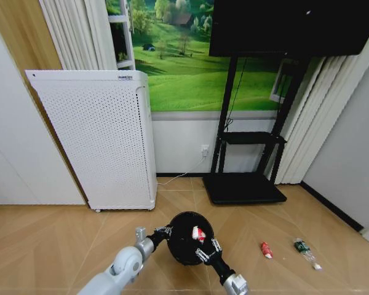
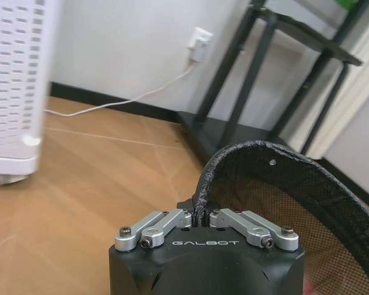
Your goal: Pick up the trash bin and place the garbage on the floor into it.
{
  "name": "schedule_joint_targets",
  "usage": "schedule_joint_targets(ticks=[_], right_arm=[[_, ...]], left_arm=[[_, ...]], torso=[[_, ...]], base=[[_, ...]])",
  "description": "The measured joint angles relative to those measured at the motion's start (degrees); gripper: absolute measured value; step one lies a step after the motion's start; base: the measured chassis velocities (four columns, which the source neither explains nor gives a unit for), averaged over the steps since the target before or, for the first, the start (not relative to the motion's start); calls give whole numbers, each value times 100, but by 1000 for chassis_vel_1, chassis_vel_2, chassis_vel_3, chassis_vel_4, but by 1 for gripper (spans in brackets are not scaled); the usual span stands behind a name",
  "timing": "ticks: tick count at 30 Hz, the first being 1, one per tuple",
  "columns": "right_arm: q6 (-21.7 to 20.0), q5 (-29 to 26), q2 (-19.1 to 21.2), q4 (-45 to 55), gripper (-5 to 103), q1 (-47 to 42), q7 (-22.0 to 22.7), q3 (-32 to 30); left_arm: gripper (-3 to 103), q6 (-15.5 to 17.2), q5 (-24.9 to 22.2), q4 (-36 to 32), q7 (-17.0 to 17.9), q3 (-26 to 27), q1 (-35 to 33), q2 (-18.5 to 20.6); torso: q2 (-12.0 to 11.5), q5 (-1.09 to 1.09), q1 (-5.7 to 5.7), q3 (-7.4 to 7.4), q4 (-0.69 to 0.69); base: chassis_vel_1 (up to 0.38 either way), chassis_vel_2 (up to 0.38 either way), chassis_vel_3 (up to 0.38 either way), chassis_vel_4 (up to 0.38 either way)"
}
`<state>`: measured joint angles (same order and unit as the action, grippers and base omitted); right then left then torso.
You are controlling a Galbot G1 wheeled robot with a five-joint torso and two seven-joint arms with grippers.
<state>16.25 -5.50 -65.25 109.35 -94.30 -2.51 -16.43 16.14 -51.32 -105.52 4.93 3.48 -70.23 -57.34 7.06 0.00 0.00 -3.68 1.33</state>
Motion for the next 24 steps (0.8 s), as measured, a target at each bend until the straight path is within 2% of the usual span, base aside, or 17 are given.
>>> schedule_joint_targets(ticks=[1,2,4,6,7,8,9,10,11,14,15,16,21,24], right_arm=[[0,-62,14,48,92,2,5,-36],[-10,-132,27,83,96,7,5,-68],[-34,-191,32,113,96,10,3,-95],[-147,-423,41,210,100,23,33,-206],[-199,-516,45,235,100,26,68,-243],[-199,-516,45,235,100,26,68,-243],[-319,-680,51,266,100,35,176,-321],[-319,-680,51,266,100,35,176,-321],[-388,-721,40,267,100,36,199,-395],[-466,-732,-207,95,100,11,254,-649],[-466,-732,-207,95,100,11,254,-649],[-506,-751,-271,9,100,34,299,-698],[-663,-954,-253,-168,100,192,401,-714],[-730,-971,-276,-259,100,206,482,-733]], left_arm=[[7,1,6,-61,90,168,-170,22],[7,1,-16,-111,207,304,-313,22],[7,5,-45,-148,301,384,-392,17],[7,52,-168,-336,801,843,-758,-52],[7,73,-196,-397,941,1000,-872,-81],[7,73,-196,-397,941,1000,-872,-81],[7,130,-334,-583,1276,1442,-1164,-147],[7,130,-334,-583,1276,1442,-1164,-147],[7,158,-465,-700,1421,1737,-1332,-182],[7,183,-661,-921,1551,2323,-1641,-283],[7,183,-661,-921,1551,2323,-1641,-283],[7,187,-686,-981,1564,2527,-1762,-346],[7,208,-717,-1179,1567,3179,-2202,-545],[7,224,-832,-1366,1565,3533,-2435,-619]], torso=[[0,0,0,0,0],[0,-1,0,0,1],[0,-1,0,0,1],[0,-2,0,0,2],[0,-1,0,0,2],[0,-1,0,0,2],[0,0,0,0,0],[0,0,0,0,0],[0,0,0,0,-1],[0,0,0,0,2],[0,0,0,0,2],[0,0,0,0,7],[0,-1,0,0,-2],[0,0,0,0,1]], base=[[0,0,0,0],[0,0,0,0],[0,0,0,0],[0,0,0,0],[0,0,0,0],[0,0,0,0],[0,0,0,0],[0,0,0,0],[0,0,0,0],[0,0,0,0],[0,0,0,0],[0,0,0,0],[0,0,0,0],[-43,-31,45,46]])
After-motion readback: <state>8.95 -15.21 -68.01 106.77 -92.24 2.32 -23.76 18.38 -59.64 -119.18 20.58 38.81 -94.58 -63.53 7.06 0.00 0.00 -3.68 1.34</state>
